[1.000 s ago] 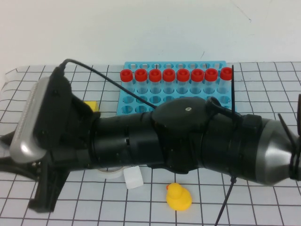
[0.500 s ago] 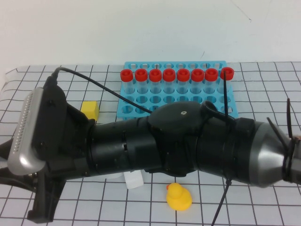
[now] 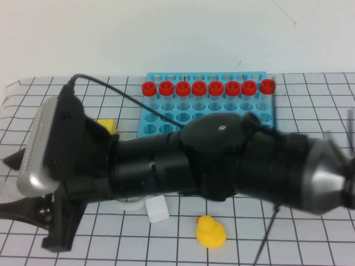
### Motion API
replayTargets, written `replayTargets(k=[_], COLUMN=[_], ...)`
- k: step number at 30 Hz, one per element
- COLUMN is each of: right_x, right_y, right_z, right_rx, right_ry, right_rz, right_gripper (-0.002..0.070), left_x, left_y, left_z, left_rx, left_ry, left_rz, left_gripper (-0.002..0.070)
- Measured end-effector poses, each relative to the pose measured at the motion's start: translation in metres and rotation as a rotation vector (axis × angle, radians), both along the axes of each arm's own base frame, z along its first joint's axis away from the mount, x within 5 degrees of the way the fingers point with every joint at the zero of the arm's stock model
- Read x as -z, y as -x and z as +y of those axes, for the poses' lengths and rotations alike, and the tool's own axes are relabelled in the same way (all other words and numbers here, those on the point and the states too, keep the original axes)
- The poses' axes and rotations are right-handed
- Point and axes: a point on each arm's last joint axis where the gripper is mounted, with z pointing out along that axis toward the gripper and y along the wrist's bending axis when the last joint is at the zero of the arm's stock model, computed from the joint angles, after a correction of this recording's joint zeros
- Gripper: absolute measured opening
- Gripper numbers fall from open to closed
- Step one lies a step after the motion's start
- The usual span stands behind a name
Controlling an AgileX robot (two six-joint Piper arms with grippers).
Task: Place the test tubes
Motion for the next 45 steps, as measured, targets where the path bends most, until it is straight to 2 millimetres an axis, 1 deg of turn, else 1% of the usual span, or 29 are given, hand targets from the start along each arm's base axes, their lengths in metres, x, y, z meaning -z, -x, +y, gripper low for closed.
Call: replayTargets(k=[2, 4, 6, 7, 8, 9, 11, 13, 15, 16, 18, 21, 23, 26, 29, 30, 32, 37, 41, 45], right_x=[-0.009, -0.021, -0.033, -0.038, -0.04, -0.044, -0.047, -0.046, -0.045, -0.043, -0.04, -0.034, -0.034, -0.028, -0.021, -0.017, -0.015, -0.006, 0.006, 0.022], right_y=[0.0, 0.002, 0.005, 0.007, 0.008, 0.01, 0.013, 0.013, 0.012, 0.012, 0.013, 0.02, 0.027, 0.044, 0.064, 0.072, 0.086, 0.12, 0.143, 0.156], right_z=[-0.007, -0.018, -0.032, -0.041, -0.049, -0.059, -0.078, -0.099, -0.115, -0.123, -0.136, -0.158, -0.173, -0.202, -0.227, -0.235, -0.252, -0.289, -0.314, -0.33], right_rx=[0.011, 0.017, 0.005, -0.007, -0.018, -0.027, -0.035, -0.017, 0.025, 0.055, 0.118, 0.222, 0.294, 0.391, 0.444, 0.456, 0.483, 0.54, 0.557, 0.57], right_ry=[0.016, 0.051, 0.103, 0.145, 0.197, 0.254, 0.374, 0.515, 0.62, 0.661, 0.724, 0.776, 0.775, 0.763, 0.716, 0.702, 0.645, 0.505, 0.433, 0.412], right_rz=[0.001, 0.001, 0.002, 0.006, -0.002, 0.013, 0.051, 0.102, 0.153, 0.163, 0.157, 0.147, 0.138, 0.12, 0.113, 0.114, 0.107, 0.089, 0.06, 0.022], right_gripper=[0.0512, 0.0515, 0.0493, 0.0467, 0.0438, 0.0392, 0.027, 0.0128, 0.0062, 0.0043, 0.0025, 0.0011, 0.0009, 0.0008, 0.0008, 0.0008, 0.0008, 0.0007, 0.0007, 0.0007], left_x=[-0.001, -0.002, -0.003, -0.004, -0.005, -0.005, -0.007, -0.01, -0.015, -0.017, -0.022, -0.028, -0.029, -0.026, -0.021, -0.019, -0.014, -0.005, 0.002, 0.007], left_y=[0.0, 0.0, -0.002, -0.003, -0.006, -0.009, -0.018, -0.029, -0.042, -0.049, -0.062, -0.081, -0.093, -0.108, -0.117, -0.119, -0.124, -0.134, -0.143, -0.157], left_z=[0.001, 0.001, 0.002, 0.003, 0.003, 0.002, 0.0, -0.004, -0.009, -0.012, -0.019, -0.034, -0.045, -0.063, -0.077, -0.081, -0.088, -0.101, -0.107, -0.119], left_rx=[-0.009, -0.017, -0.029, -0.035, -0.038, -0.035, -0.017, 0.012, 0.037, 0.05, 0.072, 0.115, 0.14, 0.172, 0.192, 0.2, 0.209, 0.224, 0.224, 0.243], left_ry=[-0.021, -0.039, -0.039, -0.04, -0.042, -0.048, -0.07, -0.093, -0.105, -0.116, -0.135, -0.18, -0.208, -0.248, -0.282, -0.285, -0.291, -0.327, -0.35, -0.405], left_rz=[-0.017, -0.033, -0.044, -0.049, -0.045, -0.039, -0.014, 0.009, 0.023, 0.026, 0.021, -0.003, -0.021, -0.043, -0.067, -0.069, -0.073, -0.087, -0.125, -0.181], left_gripper=[0.0272, 0.0272, 0.0272, 0.0272, 0.0272, 0.0272, 0.0272, 0.0272, 0.0272, 0.0272, 0.0272, 0.0272, 0.0272, 0.0272, 0.0272, 0.0272, 0.0272, 0.0272, 0.0272, 0.0272])
